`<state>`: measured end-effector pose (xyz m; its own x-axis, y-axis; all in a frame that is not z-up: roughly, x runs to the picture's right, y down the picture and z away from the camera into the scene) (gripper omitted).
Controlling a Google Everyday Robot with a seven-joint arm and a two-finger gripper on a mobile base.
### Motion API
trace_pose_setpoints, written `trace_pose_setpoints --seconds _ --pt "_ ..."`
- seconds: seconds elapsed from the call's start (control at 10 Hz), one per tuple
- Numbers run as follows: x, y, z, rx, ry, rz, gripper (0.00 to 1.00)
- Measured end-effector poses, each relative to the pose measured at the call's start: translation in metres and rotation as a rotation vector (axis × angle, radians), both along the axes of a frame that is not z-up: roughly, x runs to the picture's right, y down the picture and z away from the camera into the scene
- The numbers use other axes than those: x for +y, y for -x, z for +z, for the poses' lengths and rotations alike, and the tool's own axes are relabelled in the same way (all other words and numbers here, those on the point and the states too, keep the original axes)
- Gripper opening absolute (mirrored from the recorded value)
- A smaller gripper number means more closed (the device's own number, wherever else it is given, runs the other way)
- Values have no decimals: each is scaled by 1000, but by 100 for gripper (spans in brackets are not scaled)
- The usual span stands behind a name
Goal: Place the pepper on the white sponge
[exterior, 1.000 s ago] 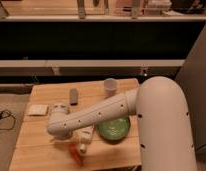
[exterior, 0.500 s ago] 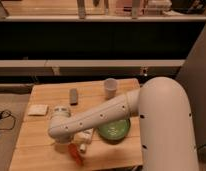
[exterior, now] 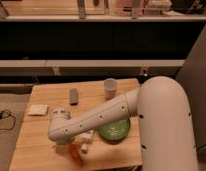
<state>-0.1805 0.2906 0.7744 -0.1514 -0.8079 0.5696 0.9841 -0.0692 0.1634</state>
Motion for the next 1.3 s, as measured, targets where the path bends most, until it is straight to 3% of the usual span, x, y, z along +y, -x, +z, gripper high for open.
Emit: trace_pose_setpoints --seconds 0.9,1.1,1.3 --pt "17 -8 -5 -68 -21 -128 80" --pt "20 -5 -6 -80 -24 -146 70" --pt "21 -6 -5 -78 -27 -165 45"
